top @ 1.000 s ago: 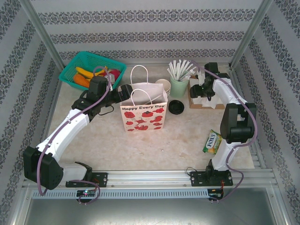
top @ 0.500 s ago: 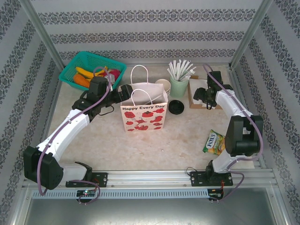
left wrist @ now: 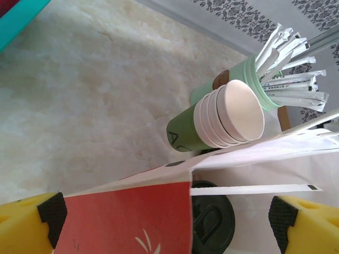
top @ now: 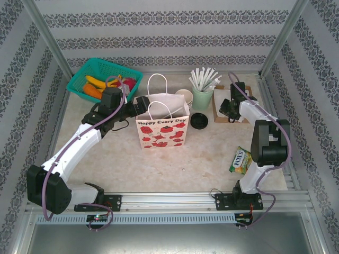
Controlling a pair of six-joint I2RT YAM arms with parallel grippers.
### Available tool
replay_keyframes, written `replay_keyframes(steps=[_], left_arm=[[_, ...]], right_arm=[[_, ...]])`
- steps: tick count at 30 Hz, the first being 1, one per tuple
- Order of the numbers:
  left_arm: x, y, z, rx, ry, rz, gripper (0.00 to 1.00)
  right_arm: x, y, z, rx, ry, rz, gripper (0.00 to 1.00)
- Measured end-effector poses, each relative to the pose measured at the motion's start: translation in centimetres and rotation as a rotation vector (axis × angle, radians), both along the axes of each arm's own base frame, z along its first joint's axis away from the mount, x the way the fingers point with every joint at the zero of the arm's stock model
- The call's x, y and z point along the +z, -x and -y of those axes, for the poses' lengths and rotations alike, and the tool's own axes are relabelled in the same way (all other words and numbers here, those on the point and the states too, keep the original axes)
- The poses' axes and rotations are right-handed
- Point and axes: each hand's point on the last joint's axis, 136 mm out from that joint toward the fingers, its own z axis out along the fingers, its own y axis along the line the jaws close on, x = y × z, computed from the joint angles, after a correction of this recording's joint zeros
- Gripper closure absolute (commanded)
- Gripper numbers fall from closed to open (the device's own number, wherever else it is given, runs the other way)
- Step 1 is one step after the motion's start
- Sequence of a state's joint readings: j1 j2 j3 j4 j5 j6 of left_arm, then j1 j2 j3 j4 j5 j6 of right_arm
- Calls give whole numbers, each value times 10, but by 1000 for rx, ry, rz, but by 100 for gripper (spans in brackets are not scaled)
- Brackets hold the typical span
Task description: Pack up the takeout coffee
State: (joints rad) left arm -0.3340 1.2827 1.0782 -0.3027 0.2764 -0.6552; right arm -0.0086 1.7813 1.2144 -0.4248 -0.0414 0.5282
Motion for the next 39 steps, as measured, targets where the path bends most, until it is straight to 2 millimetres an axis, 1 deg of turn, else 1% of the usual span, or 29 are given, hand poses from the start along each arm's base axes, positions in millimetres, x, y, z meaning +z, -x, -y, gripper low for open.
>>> replay_keyframes(steps=[3, 5, 7, 10, 13, 16, 17, 18, 20, 24, 26, 27, 31, 32, 34, 37, 39], left_arm=[[0, 0, 0, 1, -1, -1, 0], [0, 0, 0, 2, -1, 0, 0], [0, 0, -1, 3, -2, 1, 0], [0, 0, -1, 4, -2, 2, 0], [0, 0, -1, 4, -2, 1, 1], [0, 0, -1, 4, -2, 1, 0], [0, 0, -1, 3, -2, 1, 0], [0, 0, -1, 3, -2, 1, 0], [0, 0, -1, 3, -1, 2, 0], [0, 0, -1, 3, -1, 2, 0], [0, 0, -1, 3, -1, 2, 0], [0, 0, -1, 3, -1, 2, 0], [0, 2, -1, 3, -1, 2, 0], [0, 2, -1, 3, -1, 2, 0], [-1, 3, -2, 3, -1, 3, 0], [-1, 4, -2, 4, -1, 4, 0], [-1, 4, -2, 4, -1, 4, 0]], right_arm=[[2, -4, 1, -2, 8, 18, 100], [7, -6, 1, 5, 12, 38, 100], [16, -5, 1, 15, 15, 60, 100], [45, -4, -3, 42, 3, 124, 100], [82, 0, -8, 64, -37, 209, 100], [104, 5, -11, 84, -80, 261, 100], [108, 7, -12, 91, -93, 269, 100], [110, 9, -13, 96, -106, 274, 100], [108, 15, -16, 108, -134, 268, 100], [93, 25, -18, 123, -198, 226, 100], [87, 27, -16, 126, -220, 208, 100], [84, 26, -15, 130, -225, 201, 98], [65, 26, -12, 178, -200, 146, 71], [62, 26, -12, 199, -187, 135, 62], [56, 25, -10, 241, -151, 113, 52], [58, 25, -7, 294, -74, 101, 44], [60, 24, -5, 316, -13, 99, 42]])
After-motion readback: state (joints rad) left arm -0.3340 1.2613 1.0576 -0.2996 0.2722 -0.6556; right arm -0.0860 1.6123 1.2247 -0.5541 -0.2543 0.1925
